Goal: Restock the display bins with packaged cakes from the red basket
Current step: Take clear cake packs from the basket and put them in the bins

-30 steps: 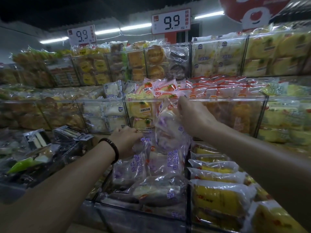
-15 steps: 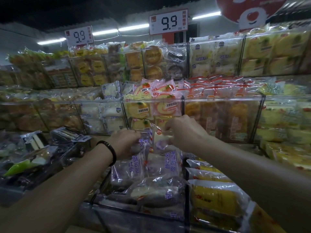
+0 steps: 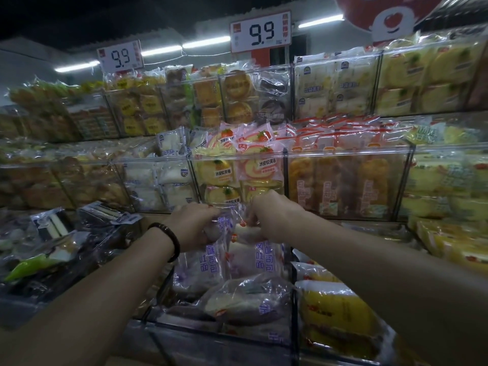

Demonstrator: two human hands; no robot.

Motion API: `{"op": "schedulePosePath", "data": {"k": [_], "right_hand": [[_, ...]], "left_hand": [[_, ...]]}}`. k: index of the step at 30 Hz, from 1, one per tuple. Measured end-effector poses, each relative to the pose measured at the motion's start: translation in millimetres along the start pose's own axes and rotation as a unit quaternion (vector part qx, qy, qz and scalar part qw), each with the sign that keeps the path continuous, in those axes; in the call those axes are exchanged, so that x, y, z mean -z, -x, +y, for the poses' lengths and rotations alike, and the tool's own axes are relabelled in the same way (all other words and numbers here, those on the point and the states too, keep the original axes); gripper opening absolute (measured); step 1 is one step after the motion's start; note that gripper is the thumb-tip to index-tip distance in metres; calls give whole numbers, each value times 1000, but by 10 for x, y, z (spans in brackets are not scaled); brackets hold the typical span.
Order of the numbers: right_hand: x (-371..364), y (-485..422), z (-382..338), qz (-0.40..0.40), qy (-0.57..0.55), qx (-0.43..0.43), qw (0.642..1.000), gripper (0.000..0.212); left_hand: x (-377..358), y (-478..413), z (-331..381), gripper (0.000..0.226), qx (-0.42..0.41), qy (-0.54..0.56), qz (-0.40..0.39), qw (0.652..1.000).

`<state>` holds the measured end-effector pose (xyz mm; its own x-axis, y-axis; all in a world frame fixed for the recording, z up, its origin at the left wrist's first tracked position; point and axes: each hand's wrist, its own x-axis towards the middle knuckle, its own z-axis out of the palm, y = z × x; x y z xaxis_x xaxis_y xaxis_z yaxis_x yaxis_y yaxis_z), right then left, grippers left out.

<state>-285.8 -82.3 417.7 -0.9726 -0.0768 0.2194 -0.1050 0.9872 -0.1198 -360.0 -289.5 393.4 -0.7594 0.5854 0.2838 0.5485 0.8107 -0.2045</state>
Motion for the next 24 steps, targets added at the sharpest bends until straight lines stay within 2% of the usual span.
{"op": "schedulePosePath", "data": {"k": [5,7,10,12,15,18,21,23,24], "right_hand": [[-53,-13,37,-29,31,4,999,20],[-21,-4,73,-17,28,-1,999,25],[32,47,146,63,71,-12,995,28],[22,58,180,78,66,-14,995,29],[67,111,165,87,-23,-29,995,32],[179,258,67,144,9,6,990,33],[181,464,-90,46,22,35,998,38],[106,533,-163,-15,57,36,998,52],[67,537,-171,-18,78,35,996,58]], "left_hand": [[30,26,-100,46,18,94,12,995],[79,66,-82,50,22,111,19,993],[134,132,-53,40,-3,135,90,987],[173,206,-57,26,-40,164,97,981],[259,339,-66,13,-70,186,10,980],[310,444,-90,32,-45,217,-101,970],[298,504,-73,57,-38,196,-162,966],[251,519,-27,72,-48,158,-171,971],[219,514,-10,73,-52,144,-162,975]]}}
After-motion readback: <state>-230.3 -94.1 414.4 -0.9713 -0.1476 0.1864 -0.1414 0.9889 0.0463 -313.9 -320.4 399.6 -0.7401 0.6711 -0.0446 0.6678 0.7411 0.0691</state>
